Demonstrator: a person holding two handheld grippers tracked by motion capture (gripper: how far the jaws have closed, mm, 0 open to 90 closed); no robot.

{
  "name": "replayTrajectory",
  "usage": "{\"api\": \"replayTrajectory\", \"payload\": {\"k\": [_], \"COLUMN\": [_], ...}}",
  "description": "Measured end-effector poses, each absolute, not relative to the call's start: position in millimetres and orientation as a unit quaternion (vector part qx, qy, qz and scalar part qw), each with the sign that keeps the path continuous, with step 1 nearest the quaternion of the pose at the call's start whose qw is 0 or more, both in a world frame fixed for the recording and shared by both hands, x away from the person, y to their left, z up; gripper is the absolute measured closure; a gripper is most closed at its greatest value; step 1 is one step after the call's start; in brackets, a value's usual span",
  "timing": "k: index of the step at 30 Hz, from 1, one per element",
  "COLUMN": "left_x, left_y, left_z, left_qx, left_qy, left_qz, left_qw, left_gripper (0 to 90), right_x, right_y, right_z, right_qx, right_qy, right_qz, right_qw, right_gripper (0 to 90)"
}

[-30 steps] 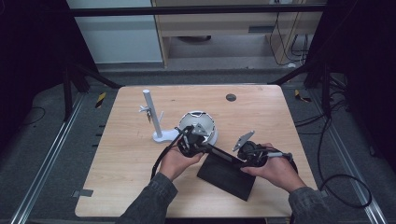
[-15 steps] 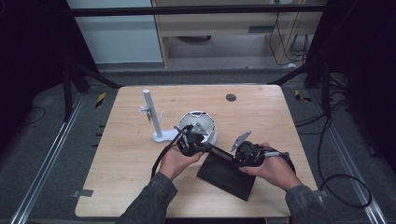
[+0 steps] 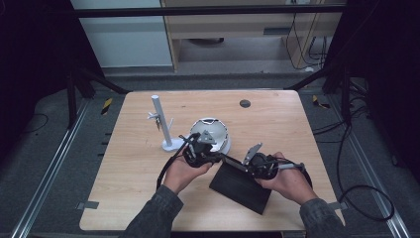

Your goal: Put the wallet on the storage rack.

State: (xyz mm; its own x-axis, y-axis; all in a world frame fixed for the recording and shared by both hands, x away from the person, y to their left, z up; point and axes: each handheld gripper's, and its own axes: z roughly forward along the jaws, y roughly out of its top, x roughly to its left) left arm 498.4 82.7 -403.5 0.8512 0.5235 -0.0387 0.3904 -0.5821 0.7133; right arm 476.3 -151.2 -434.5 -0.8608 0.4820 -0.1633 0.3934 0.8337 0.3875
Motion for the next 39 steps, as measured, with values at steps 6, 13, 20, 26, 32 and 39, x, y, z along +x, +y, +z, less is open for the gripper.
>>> {"api": "replayTrajectory", "payload": {"k": [6, 13, 20, 26, 32, 39], "left_x": [479.4, 470.3, 474.5, 480.2, 481.9, 485.5], "left_y": [97.3, 104.1, 102.6, 95.8, 91.0, 84.7], "left_z": [-394.3, -389.9, -387.0, -384.7, -383.9, -381.6], "left_qx": [0.88, 0.872, 0.868, 0.871, 0.869, 0.875], "left_qy": [0.248, 0.227, 0.226, 0.213, 0.207, 0.193], "left_qz": [0.106, 0.114, 0.117, 0.115, 0.118, 0.121], "left_qw": [0.392, 0.418, 0.427, 0.427, 0.433, 0.426], "left_gripper": [40.8, 13.6, 11.6, 10.4, 9.5, 8.7], "right_x": [458.6, 442.2, 433.7, 432.4, 436.5, 441.4], "right_y": [-173.8, -200.4, -220.9, -235.8, -244.3, -245.0], "right_z": [-419.1, -393.4, -372.0, -364.8, -366.1, -369.2], "right_qx": [0.234, 0.24, 0.236, 0.24, 0.243, 0.249], "right_qy": [0.935, 0.912, 0.891, 0.873, 0.857, 0.845], "right_qz": [0.216, 0.265, 0.305, 0.337, 0.365, 0.385], "right_qw": [0.159, 0.202, 0.24, 0.257, 0.27, 0.277], "right_gripper": [84.7, 84.7, 84.7, 84.7, 84.8, 84.7]}}
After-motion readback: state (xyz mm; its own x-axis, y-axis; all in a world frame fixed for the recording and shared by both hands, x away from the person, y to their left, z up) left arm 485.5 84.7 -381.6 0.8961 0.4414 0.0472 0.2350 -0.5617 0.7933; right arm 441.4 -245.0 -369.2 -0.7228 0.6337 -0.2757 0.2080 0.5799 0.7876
